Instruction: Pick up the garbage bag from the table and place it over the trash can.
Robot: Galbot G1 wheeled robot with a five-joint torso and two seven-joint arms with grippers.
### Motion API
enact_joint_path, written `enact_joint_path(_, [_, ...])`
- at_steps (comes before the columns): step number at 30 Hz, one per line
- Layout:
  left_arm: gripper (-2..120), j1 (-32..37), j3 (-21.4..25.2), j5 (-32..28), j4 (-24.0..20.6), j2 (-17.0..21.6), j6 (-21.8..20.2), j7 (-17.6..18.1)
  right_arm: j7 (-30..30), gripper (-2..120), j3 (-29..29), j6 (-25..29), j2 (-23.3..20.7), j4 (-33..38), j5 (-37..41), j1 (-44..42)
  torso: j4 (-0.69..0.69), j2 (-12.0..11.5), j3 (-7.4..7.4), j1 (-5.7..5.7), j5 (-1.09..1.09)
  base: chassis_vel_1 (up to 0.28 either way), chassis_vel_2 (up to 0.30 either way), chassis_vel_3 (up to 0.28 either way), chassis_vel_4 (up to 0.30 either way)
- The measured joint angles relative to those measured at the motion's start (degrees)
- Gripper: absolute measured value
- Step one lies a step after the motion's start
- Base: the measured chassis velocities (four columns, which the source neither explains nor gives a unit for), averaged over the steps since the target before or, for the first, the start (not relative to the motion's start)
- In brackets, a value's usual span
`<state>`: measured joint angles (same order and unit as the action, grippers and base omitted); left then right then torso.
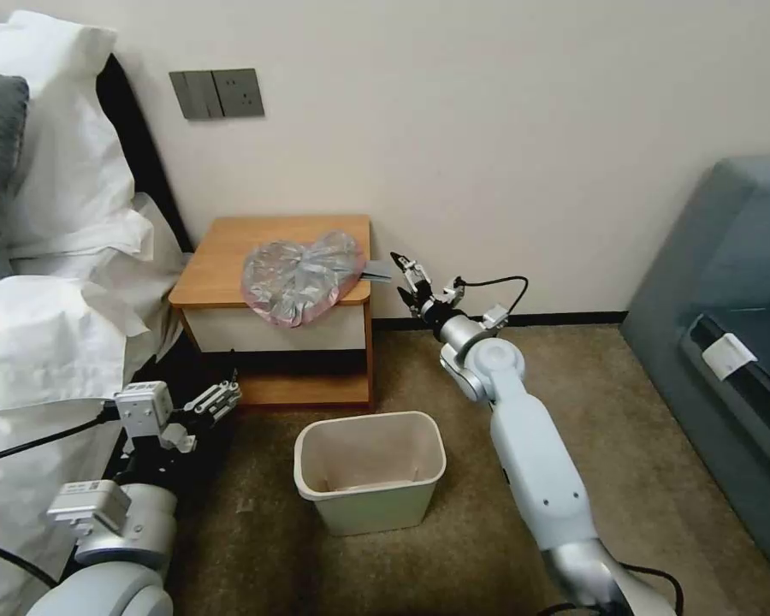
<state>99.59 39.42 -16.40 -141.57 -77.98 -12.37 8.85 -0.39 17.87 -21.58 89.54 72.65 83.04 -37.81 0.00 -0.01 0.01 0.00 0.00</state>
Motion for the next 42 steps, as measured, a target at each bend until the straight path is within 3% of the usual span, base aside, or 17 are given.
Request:
enact_joint_path(3, [100, -0.03, 0.0, 0.09, 0.17, 0.0, 0.07, -0.02, -1.05, 97, -0.41, 0.3, 0.16, -1.01, -0.81, 0.75, 0.0, 0.0, -0.01, 0.0, 0.0, 0.0, 0.0, 0.0, 0.0])
enact_joint_path(9, [100, -0.19, -0.55, 0.64, 0.41, -0.95, 0.24, -0.28, -1.23, 73, -0.98, 0.56, 0.37, -2.07, -1.16, 1.67, 0.0, 0.0, 0.0, 0.0, 0.0, 0.0, 0.0, 0.0, 0.0])
enact_joint_path(11, [100, -0.17, -0.71, 0.92, 0.43, -1.24, 0.29, -0.41, -1.22, 71, -1.03, 0.6, 0.44, -2.07, -1.24, 1.72, 0.0, 0.0, 0.0, 0.0, 0.0, 0.0, 0.0, 0.0, 0.0])
enact_joint_path(17, [100, -0.25, -0.73, 1.57, 0.99, -1.71, 1.06, -0.59, -0.54, 45, -1.57, 0.8, 0.67, -1.49, -1.86, 1.62, 0.0, 0.01, -0.01, 0.0, 0.0, 0.0, 0.0, 0.0, 0.0])
enact_joint_path(30, [100, -0.36, -0.72, 4.6, 2.36, -2.25, 2.87, -1.79, 0.87, 0, -3.24, 2.15, -0.05, 1.51, -3.63, 0.69, 0.0, 0.0, -0.01, 0.0, 0.0, 0.0, 0.0, 0.0, 0.0])
enact_joint_path(36, [100, -0.34, -0.84, 4.96, 2.39, -2.61, 3.4, -1.87, 3.97, 0, -4.87, 2.73, -1.57, 6.89, -2.67, -1.5, 0.01, 0.0, -0.01, 0.0, 0.0, 0.0, 0.0, 0.0, 0.0])
enact_joint_path(42, [100, -0.34, -0.76, 4.99, 2.45, -2.97, 4.12, -1.88, 11.74, 0, -8.59, 5.38, -4.86, 18.54, -0.32, -7.48, 0.0, 0.01, -0.01, 0.0, 0.0, 0.0, 0.0, 0.0, 0.0])
